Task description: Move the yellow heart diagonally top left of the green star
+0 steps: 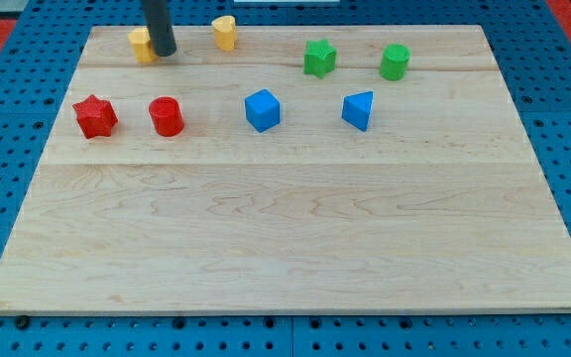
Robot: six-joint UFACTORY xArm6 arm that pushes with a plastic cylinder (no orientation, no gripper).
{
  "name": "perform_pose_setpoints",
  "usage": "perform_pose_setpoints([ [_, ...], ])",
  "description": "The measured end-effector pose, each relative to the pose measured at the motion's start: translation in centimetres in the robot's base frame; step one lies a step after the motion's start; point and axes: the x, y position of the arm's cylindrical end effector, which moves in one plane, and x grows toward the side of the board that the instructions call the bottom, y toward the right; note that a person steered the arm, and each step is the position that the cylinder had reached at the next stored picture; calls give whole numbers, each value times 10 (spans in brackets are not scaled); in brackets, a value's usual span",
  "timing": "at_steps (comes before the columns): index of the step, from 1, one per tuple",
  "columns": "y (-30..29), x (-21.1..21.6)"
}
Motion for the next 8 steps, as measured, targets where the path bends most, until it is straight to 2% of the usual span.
perform_pose_setpoints([
  [1, -8, -7],
  [3, 62, -14],
  [4, 53, -32],
  [5, 19, -37],
  [7, 47, -50],
  [8, 86, -48],
])
